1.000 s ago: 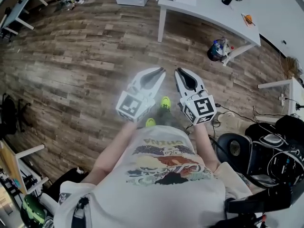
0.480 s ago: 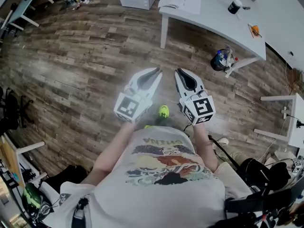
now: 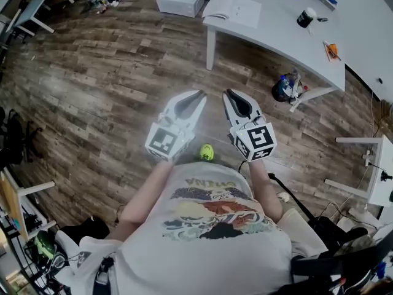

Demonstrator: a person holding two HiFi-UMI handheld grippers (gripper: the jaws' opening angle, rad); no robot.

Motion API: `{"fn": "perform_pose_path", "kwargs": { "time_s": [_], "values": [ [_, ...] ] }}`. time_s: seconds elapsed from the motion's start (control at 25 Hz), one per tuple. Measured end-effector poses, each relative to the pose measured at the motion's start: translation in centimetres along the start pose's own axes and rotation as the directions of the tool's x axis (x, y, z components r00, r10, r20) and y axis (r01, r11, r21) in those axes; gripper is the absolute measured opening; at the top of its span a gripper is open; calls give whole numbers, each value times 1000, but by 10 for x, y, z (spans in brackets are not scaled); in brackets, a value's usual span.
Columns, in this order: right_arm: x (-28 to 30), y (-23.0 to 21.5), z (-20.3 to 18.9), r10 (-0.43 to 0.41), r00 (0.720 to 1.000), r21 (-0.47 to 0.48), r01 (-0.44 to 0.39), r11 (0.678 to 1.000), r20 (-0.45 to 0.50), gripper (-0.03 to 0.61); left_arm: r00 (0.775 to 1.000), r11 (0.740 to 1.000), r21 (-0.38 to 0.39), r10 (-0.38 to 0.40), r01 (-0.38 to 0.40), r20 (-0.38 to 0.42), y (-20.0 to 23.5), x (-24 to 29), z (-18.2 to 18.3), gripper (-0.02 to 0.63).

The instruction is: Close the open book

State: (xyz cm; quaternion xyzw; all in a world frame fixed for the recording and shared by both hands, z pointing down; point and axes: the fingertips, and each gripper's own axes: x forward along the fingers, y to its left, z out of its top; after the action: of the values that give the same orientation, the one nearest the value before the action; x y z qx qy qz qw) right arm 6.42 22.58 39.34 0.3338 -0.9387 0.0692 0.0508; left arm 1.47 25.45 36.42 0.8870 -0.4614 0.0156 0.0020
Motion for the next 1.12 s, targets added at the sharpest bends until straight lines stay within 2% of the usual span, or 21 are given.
{"fn": "perform_pose_path", "kwargs": {
  "time_s": [0.6,1.12],
  "values": [
    [18,-43,-7,-9,1000,24,9,1000,-23,28,1000,999,-30,-20,20,-14,17,47,-12,15],
    [102,-122,21,-64,998,13,64,998,-13,28,998,998,-9,-67,67,7,99,142,-2,15]
  ]
}}
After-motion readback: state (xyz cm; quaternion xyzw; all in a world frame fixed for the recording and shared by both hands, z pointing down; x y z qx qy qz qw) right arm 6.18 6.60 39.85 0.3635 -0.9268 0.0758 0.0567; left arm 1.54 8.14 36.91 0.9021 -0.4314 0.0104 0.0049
